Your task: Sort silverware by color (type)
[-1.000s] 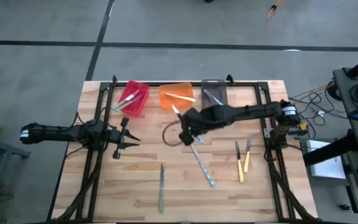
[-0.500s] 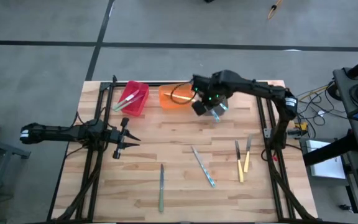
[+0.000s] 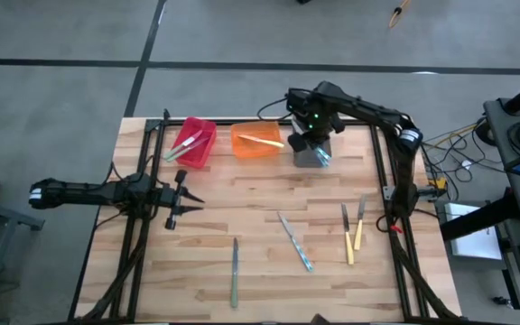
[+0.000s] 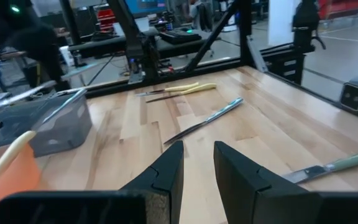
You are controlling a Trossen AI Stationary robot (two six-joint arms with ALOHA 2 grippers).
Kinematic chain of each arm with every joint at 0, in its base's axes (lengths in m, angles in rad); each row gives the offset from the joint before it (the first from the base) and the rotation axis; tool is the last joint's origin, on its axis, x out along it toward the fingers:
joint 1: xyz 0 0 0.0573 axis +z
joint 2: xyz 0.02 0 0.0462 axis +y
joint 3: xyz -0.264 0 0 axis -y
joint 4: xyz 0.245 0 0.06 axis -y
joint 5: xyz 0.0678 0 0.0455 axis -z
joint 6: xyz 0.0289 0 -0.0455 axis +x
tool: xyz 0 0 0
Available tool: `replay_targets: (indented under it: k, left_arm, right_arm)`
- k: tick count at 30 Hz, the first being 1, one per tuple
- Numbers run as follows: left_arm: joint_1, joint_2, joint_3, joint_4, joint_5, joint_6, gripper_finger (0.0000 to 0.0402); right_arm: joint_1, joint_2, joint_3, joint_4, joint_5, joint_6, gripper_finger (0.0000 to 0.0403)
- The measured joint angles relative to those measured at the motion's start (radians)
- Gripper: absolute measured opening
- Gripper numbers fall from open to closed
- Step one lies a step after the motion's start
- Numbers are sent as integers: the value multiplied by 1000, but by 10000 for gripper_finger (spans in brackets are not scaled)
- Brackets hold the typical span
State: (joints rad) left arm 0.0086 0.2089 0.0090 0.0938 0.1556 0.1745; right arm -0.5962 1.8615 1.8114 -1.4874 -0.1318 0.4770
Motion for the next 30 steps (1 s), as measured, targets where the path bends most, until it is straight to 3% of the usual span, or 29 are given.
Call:
replay_targets:
  k: [8, 30]
  left_arm:
    - [0, 2, 0, -8, -17, 21, 71]
    - [0, 3, 0, -7, -18, 25, 71]
  right_arm:
    - [-36, 13, 0, -82, 0, -33, 15]
    - [-48, 122, 0, -80, 0, -113, 15]
